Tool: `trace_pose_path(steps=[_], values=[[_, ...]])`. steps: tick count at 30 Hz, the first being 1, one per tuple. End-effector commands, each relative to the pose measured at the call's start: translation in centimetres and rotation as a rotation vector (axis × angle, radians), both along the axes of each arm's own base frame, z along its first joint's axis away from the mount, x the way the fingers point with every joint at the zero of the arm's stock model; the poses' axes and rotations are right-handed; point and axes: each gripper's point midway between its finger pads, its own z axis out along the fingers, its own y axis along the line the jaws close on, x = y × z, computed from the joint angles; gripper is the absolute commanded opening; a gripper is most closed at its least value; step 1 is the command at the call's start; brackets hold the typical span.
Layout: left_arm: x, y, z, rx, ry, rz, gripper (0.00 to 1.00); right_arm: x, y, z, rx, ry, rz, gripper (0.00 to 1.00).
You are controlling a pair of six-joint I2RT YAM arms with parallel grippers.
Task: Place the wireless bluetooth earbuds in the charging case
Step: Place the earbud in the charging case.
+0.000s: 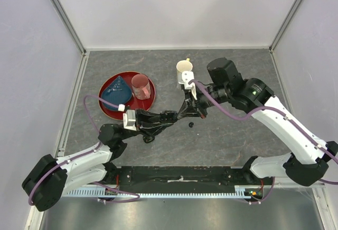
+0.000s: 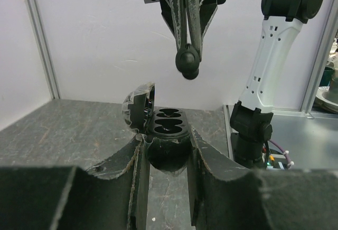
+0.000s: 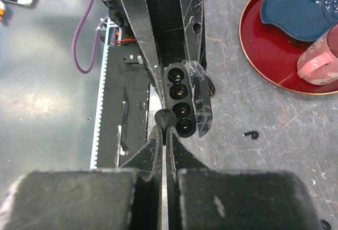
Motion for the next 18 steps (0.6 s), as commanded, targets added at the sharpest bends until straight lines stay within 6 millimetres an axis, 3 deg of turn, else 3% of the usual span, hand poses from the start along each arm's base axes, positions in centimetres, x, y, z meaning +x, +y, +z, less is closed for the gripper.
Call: trace_pose_path(steps=[1, 8, 18], values=[[-1.3, 0.1, 3.3, -0.079, -0.093, -0.054, 0.02, 0.7, 0.7, 0.2, -0.01, -0.071, -0.003, 0.0], [-1.7, 0.2, 3.7, -0.083, -0.105, -0.072, 0.02, 1.2, 0.9, -0.5, -0.046, -0.106, -0.011, 0.0], [-2.1, 0.2, 4.1, -0.087, -0.115, -0.091, 0.02, 0.5, 1.2, -1.9, -0.103, -0.09, 0.032, 0.0]])
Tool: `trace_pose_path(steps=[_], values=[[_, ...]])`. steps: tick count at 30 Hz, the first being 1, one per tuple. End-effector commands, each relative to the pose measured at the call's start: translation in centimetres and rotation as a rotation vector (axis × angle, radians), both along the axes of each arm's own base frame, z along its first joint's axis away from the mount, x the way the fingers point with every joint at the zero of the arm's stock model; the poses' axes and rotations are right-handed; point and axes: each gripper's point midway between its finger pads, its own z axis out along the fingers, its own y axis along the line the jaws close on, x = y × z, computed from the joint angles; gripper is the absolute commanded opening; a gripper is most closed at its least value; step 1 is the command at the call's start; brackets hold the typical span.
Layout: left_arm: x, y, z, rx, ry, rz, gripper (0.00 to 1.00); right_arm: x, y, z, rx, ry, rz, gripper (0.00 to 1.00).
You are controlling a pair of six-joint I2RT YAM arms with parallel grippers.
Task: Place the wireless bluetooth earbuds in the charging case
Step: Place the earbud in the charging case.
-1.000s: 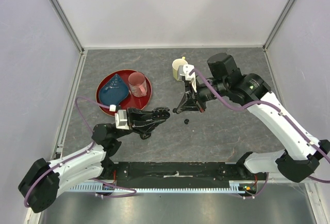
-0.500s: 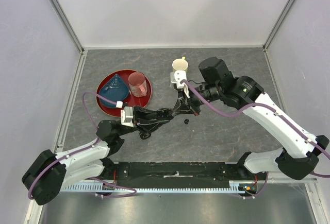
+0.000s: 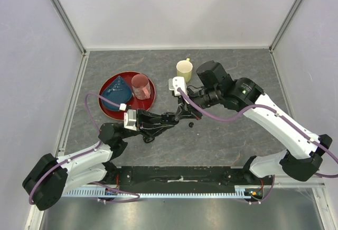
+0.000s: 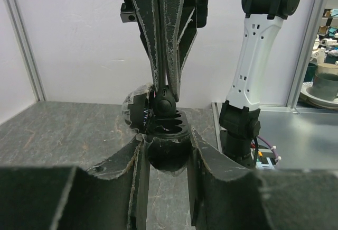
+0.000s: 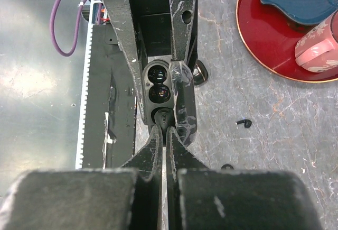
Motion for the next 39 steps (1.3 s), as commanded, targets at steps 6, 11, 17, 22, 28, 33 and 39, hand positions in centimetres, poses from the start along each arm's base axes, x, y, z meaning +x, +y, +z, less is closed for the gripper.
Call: trace_pose_path(steps=[6, 11, 17, 22, 28, 33, 39], values=[[-1.0, 1.0, 4.4, -0.132, -0.113, 0.003, 0.02, -0.7, 0.2, 0.9, 0.014, -0.037, 0.055, 0.0], [-1.0, 1.3, 4.9, -0.146, -0.124, 0.016, 0.02, -0.6, 0.1, 0.0, -0.02, -0.027, 0.047, 0.0], [-1.0, 1.5, 5.0, -0.153, -0.128, 0.024, 0.02, -0.4, 0.2, 0.2, -0.024, -0.04, 0.031, 0.07], [-1.0, 1.5, 4.9, -0.15, -0.128, 0.029, 0.02, 0.2, 0.2, 1.6, 0.021, -0.086, -0.005, 0.19], [-0.9, 1.5, 4.7, -0.138, -0.128, 0.034, 0.02, 0.1, 0.3, 3.6, 0.101, -0.123, -0.017, 0.34], [-0.8, 1.5, 4.2, -0.118, -0.124, 0.045, 0.02, -0.1, 0.3, 4.8, 0.147, -0.142, -0.026, 0.4], [-0.2, 2.0, 3.8, -0.114, -0.12, 0.1, 0.02, -0.8, -0.3, 7.6, 0.262, -0.192, -0.046, 0.45]])
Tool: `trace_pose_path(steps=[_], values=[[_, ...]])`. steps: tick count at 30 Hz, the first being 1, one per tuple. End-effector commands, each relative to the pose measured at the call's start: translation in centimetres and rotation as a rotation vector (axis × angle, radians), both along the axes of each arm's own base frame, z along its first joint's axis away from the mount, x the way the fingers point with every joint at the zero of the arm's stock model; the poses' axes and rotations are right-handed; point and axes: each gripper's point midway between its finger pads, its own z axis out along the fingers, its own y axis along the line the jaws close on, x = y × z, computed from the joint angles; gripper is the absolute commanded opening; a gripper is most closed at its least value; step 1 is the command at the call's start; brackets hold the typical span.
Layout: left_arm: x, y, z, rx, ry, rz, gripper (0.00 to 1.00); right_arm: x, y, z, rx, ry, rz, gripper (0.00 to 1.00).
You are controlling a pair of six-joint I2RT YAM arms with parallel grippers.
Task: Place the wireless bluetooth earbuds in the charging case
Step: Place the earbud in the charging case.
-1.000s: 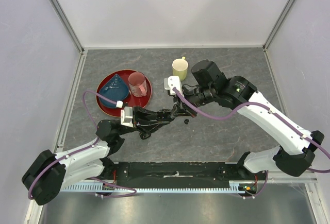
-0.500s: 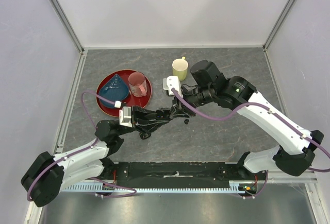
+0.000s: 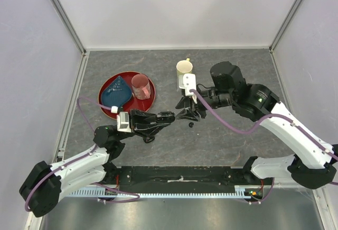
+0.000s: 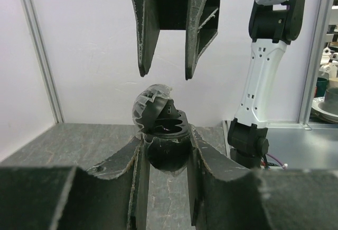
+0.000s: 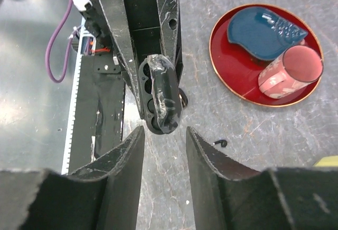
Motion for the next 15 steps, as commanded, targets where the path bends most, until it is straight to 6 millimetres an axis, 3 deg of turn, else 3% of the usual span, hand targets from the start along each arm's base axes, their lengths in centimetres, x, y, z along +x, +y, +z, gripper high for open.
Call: trace_pose_path(steps=[1, 6, 8, 15], values=[[0.7, 0.9, 1.1, -0.041, -0.056, 0.089, 0.02, 0.2, -0.2, 3.9, 0.155, -0.098, -0.041, 0.47], [1.1, 1.5, 1.3, -0.05, -0.059, 0.14, 0.02, 1.0, -2.1, 6.0, 0.266, -0.123, -0.208, 0.65], [1.3, 1.8, 1.4, -0.059, -0.056, 0.158, 0.02, 2.9, -2.9, 6.0, 0.285, -0.14, -0.332, 0.74], [1.5, 1.8, 1.0, -0.058, -0.039, 0.164, 0.02, 5.8, -4.3, 4.4, 0.286, -0.061, -0.523, 0.8]])
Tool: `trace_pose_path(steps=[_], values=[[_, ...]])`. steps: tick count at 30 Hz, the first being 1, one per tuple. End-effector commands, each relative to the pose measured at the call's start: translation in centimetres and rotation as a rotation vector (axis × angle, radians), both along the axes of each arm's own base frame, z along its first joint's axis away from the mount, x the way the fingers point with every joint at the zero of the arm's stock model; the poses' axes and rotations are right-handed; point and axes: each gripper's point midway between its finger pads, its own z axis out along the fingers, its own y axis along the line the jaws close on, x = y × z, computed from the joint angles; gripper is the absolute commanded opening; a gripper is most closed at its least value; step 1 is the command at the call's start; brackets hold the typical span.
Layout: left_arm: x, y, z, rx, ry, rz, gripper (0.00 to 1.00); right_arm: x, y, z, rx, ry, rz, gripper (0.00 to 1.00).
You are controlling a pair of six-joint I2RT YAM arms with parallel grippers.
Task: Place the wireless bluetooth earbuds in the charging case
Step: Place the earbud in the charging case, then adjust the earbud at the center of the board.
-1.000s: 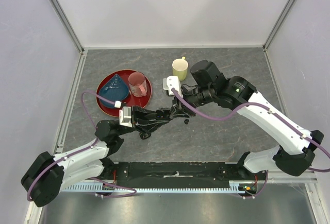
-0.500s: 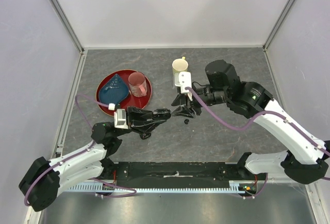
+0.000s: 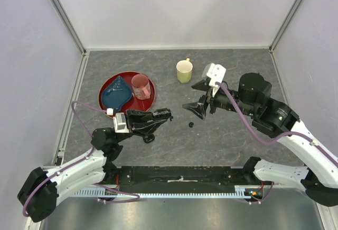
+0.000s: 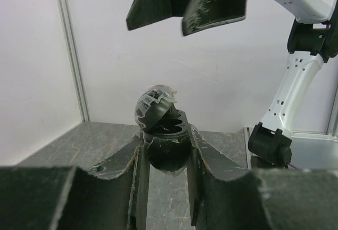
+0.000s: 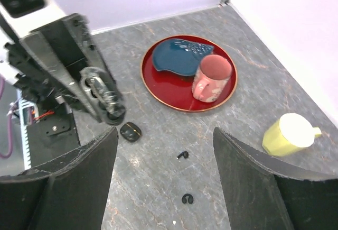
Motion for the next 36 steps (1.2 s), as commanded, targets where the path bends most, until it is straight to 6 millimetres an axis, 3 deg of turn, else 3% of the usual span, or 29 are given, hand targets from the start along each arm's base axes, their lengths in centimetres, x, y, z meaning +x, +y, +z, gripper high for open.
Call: trace_pose_path(steps=[1, 10, 13, 15, 19, 23, 29, 36], values=[[0.6, 0.5, 0.2, -0.02, -0.027, 0.051, 0.02, 3.0, -0.5, -0.1, 0.06, 0.064, -0.153, 0.81], [1.3, 1.6, 0.0, -0.04, -0.022, 0.076, 0.02, 8.2, -4.8, -2.2, 0.142, 0.253, -0.341, 0.9], [1.3, 1.8, 0.1, -0.033, -0.03, 0.068, 0.02, 10.2, -6.2, -4.3, 0.151, 0.354, -0.384, 0.98], [1.2, 1.9, 0.2, -0.03, -0.034, 0.062, 0.02, 11.2, -6.4, -6.0, 0.165, 0.448, -0.401, 0.98], [1.3, 2.3, 0.2, -0.031, -0.034, 0.071, 0.02, 14.3, -9.2, -9.4, 0.211, 0.613, -0.542, 0.98], [1.5, 2.7, 0.1, -0.039, -0.028, 0.088, 0.02, 16.0, -11.2, -12.0, 0.239, 0.723, -0.712, 0.98], [1.5, 2.7, 0.1, -0.042, -0.018, 0.084, 0.02, 16.8, -13.8, -15.0, 0.178, 0.767, -0.914, 0.98], [1.8, 2.9, 0.4, -0.067, 0.002, 0.089, 0.02, 16.3, -15.1, -16.1, 0.109, 0.705, -0.938, 0.98]])
